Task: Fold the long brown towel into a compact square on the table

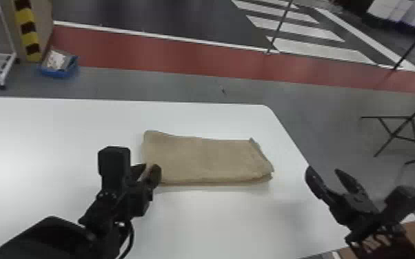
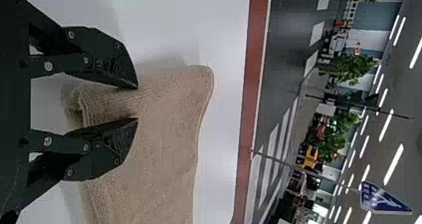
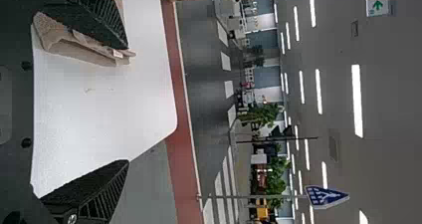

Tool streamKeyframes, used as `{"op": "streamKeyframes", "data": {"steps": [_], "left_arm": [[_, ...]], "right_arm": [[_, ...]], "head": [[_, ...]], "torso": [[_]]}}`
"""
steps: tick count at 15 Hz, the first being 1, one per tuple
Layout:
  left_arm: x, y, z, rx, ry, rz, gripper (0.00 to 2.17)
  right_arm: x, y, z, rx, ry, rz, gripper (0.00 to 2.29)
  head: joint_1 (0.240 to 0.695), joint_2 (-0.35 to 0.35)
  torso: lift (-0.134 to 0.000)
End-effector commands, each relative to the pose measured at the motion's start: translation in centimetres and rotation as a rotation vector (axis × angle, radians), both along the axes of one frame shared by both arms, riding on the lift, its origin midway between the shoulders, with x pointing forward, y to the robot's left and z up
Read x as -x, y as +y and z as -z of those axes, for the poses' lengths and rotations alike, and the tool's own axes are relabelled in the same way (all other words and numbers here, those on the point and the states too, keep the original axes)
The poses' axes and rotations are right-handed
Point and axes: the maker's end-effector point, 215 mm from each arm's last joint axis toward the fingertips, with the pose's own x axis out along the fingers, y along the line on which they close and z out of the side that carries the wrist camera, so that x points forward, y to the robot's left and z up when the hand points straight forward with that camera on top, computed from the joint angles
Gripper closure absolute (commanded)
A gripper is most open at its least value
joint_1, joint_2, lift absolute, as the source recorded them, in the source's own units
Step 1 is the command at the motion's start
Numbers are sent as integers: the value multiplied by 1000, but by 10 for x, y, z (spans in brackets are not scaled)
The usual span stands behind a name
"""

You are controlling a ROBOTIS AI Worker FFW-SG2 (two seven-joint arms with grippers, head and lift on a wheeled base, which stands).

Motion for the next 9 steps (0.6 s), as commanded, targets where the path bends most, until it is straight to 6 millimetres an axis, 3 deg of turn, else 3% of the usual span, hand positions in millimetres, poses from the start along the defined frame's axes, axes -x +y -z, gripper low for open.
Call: {"op": "streamKeyframes", "data": {"steps": [1, 5, 7, 9], "left_arm": [[4, 0, 1, -11, 2, 4, 1386], [9, 7, -11, -24, -15, -4, 1436], [9, 26, -19, -47, -29, -18, 1433], [13, 60, -24, -75, -36, -57, 1433]], "right_arm": [[-2, 3, 0, -1, -4, -4, 73], [-4, 7, 0, -9, -8, -9, 80], [-6, 8, 0, -11, -10, -10, 80], [-10, 11, 0, -12, -12, -16, 80]], "head": [[695, -350], [695, -350], [695, -350], [695, -350]], "torso": [[-128], [-128], [-128], [-128]]}}
